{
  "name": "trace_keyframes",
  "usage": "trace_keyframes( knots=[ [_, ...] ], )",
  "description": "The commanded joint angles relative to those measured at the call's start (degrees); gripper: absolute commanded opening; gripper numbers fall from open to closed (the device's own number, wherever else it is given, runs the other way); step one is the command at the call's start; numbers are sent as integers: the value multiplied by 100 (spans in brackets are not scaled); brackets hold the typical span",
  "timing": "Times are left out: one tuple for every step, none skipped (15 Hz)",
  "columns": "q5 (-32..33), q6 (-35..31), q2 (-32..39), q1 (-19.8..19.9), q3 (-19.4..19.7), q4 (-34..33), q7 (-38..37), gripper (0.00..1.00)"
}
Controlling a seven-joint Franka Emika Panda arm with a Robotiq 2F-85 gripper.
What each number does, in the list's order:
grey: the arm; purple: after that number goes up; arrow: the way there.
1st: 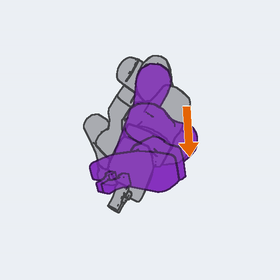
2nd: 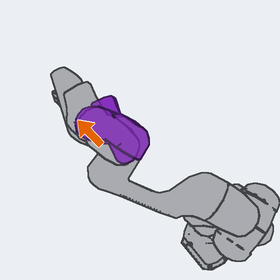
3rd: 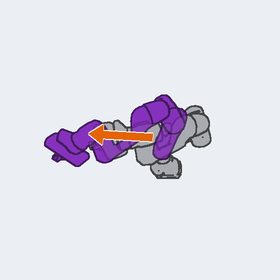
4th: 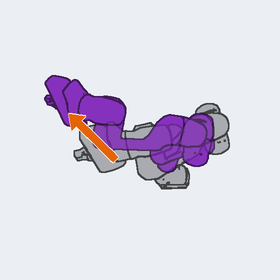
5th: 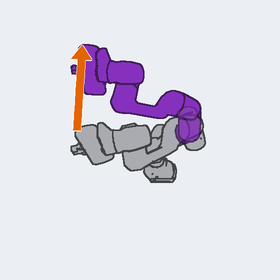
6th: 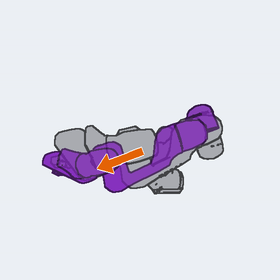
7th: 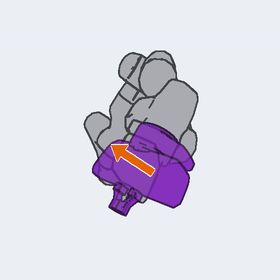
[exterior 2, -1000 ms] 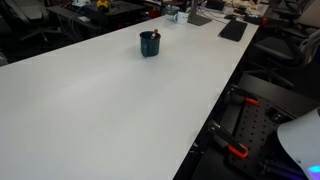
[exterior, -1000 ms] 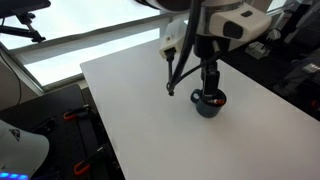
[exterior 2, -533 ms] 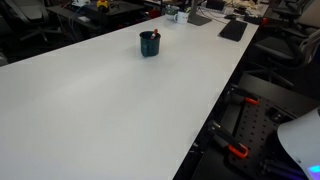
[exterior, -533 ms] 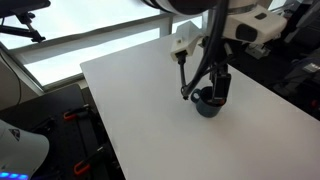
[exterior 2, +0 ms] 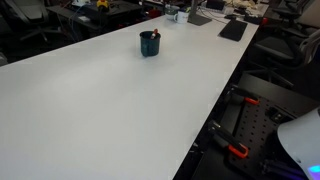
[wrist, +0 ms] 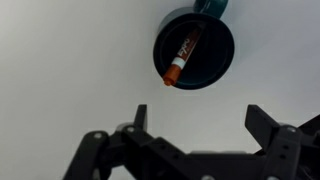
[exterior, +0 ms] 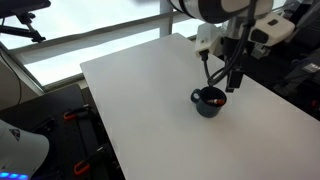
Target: Put the marker on the table.
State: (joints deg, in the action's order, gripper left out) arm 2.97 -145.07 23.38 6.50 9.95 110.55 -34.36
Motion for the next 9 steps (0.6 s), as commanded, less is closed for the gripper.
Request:
trace_keyframes(
  knots=[
    [-537,386,476,-96,-63,-640,70,100],
    [-723,519,598,-58,-123,-758,154,100],
    [-876,653,711,-36,-149,-871,194,100],
    [-1021,798,803,-6,-174,-955,233,99],
    [-1140,918,881,22,-185,-1024,264,95],
    [-1225,1006,954,27,-165,-1086,276,91],
    [-1281,1073,1019,34,-134,-1134,263,86],
    [-1324,1120,1079,46,-114,-1185,242,79],
    [-1354,1177,1138,65,-97,-1240,229,84]
  ],
)
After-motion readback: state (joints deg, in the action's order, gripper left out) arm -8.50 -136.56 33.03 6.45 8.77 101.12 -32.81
